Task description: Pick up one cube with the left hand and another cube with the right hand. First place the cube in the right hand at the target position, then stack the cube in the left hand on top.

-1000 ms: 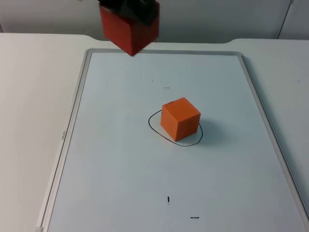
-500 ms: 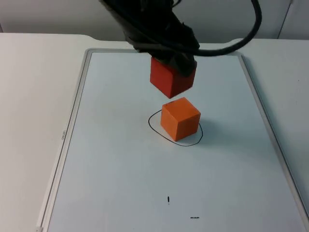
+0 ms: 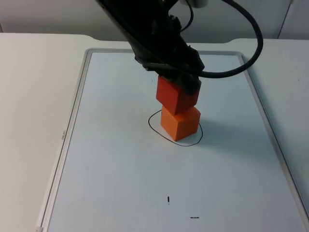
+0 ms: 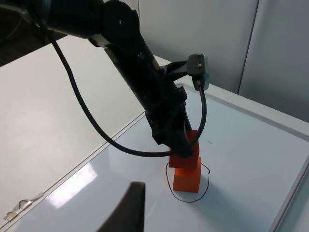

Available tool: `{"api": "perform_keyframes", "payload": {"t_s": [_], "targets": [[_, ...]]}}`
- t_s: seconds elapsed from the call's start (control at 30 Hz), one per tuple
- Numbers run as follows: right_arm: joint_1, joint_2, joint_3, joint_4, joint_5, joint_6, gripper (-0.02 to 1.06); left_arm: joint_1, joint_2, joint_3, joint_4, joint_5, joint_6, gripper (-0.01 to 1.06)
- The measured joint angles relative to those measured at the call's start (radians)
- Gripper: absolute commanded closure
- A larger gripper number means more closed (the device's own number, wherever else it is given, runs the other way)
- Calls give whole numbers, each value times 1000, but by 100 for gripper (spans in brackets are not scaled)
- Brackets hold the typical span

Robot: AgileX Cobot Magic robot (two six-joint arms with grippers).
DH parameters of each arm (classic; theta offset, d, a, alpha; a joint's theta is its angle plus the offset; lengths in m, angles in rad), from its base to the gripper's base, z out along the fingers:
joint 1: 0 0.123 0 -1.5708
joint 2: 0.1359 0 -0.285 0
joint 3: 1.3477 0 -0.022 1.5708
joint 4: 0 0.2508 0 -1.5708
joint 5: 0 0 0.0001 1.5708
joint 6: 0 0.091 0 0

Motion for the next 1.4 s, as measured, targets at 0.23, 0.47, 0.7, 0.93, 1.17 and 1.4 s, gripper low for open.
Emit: {"api": "perform_keyframes", "payload": {"t_s": [0.23,0.47,0.7,0.93,1.17,1.4], "targets": [[0,0,0,0,0,0,7,0,0,0,-54,-12,55,86],[0,0,0,0,0,0,7,0,0,0,-59,-19,63,86],[0,0,0,0,0,0,7,0,0,0,-59,-23,70,86],[0,0,0,0,0,0,7,0,19,0,-59,-30,70,86],[0,0,0,0,0,0,7,0,47,0,-53,-32,72,86],[0,0,0,0,0,0,7,0,58,-8,-55,-34,74,86]]}}
